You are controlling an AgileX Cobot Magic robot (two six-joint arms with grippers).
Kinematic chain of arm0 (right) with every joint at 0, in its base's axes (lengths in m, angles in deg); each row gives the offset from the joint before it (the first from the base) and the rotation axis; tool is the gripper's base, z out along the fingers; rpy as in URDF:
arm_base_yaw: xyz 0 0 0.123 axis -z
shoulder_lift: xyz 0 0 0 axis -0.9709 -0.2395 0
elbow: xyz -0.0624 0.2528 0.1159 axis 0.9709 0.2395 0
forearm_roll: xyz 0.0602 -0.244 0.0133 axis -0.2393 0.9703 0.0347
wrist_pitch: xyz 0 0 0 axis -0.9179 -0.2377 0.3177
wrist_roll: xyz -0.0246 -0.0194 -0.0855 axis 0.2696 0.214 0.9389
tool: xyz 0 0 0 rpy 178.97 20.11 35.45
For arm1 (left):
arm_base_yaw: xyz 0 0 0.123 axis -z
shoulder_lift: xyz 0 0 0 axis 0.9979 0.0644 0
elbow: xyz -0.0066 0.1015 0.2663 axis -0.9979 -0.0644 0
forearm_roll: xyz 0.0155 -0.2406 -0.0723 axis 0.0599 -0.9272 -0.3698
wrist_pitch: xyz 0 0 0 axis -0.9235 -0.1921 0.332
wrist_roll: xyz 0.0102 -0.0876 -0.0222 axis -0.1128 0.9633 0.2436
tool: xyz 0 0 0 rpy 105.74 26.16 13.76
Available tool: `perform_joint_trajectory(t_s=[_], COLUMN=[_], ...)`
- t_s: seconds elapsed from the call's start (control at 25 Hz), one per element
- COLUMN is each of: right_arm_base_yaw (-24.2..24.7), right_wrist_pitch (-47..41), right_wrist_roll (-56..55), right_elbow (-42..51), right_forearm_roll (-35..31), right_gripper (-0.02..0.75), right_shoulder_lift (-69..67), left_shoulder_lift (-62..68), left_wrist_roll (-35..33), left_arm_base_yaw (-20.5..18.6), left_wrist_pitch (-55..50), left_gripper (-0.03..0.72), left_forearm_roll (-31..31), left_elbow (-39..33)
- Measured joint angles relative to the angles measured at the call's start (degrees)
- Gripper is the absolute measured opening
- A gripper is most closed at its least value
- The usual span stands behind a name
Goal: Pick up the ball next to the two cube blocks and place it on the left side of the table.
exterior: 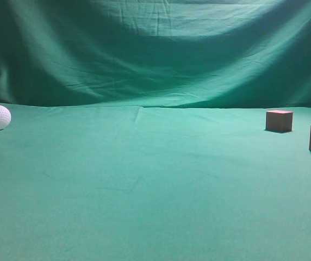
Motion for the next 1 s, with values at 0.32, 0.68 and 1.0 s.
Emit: perform_joint_trajectory(t_s=[0.32, 0.68, 1.0], right_arm_base_yaw=[3.5, 3.5, 3.5], right_wrist_pitch=[-3.2, -7.2, -7.2], right_wrist_roll=[-6.9, -6.2, -6.1], right_elbow=[3.3, 3.4, 3.4], right_forearm_roll=[0.0, 0.0, 0.0], right_gripper=[0.000, 0.000, 0.000], right_shoulder_lift=[3.8, 3.8, 3.8], left_shoulder_lift=[0.0, 0.0, 0.0], left_wrist_roll=[0.0, 0.0, 0.0], left_arm_base_yaw=[0.0, 0.0, 0.0], left_wrist_pitch=[0.0, 0.0, 0.0], left_gripper=[0.000, 0.000, 0.000], left_forearm_roll=[0.0, 0.0, 0.0], left_elbow=[0.0, 0.0, 0.0])
